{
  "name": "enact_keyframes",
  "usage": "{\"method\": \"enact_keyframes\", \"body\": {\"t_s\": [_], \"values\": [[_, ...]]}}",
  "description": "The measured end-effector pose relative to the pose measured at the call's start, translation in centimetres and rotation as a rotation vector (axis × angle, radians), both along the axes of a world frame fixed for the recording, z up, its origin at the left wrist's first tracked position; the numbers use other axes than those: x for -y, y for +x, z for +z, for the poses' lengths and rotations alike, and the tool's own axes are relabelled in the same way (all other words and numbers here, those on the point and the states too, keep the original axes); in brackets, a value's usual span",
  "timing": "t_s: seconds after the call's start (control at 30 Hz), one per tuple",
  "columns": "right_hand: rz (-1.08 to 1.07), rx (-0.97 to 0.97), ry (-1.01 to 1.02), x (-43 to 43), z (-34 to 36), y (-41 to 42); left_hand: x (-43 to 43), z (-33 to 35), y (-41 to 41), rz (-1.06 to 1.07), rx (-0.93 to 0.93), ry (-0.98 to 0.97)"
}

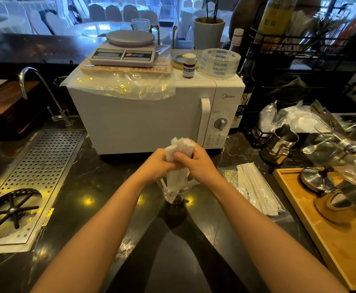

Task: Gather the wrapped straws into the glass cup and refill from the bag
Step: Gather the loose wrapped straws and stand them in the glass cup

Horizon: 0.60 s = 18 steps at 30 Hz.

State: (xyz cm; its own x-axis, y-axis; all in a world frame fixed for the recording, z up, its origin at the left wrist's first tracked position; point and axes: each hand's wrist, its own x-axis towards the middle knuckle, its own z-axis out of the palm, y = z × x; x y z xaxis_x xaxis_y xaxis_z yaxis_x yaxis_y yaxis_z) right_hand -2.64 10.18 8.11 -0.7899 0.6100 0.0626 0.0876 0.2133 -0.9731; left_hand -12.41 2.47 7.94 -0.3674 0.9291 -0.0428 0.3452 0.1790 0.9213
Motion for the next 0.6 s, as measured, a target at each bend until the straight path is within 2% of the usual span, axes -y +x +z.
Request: {"method": "enact_keyframes", "body": {"t_s": [0.17, 0.3, 0.47, 0.6], "values": [[-0.033, 0.004, 0.065, -0.7, -0.4, 0.4, -0.3, -0.2, -0.6, -0.004, -0.081, 0.028], [-0.050, 0.085, 0.199, -0.7, -0.8, 0.7, -0.5, -0.7, -0.6, 0.067, -0.188, 0.075], [0.025, 0.251, 0.481, -0.4, -1.1, 1.1, -0.1, -1.0, -0.5, 0.099, -0.617, 0.107], [0.129, 0.427, 0.645, -0.1, -1.4, 1.1, 0.5, -1.3, -0.9, 0.081, -1.068, 0.118]]}}
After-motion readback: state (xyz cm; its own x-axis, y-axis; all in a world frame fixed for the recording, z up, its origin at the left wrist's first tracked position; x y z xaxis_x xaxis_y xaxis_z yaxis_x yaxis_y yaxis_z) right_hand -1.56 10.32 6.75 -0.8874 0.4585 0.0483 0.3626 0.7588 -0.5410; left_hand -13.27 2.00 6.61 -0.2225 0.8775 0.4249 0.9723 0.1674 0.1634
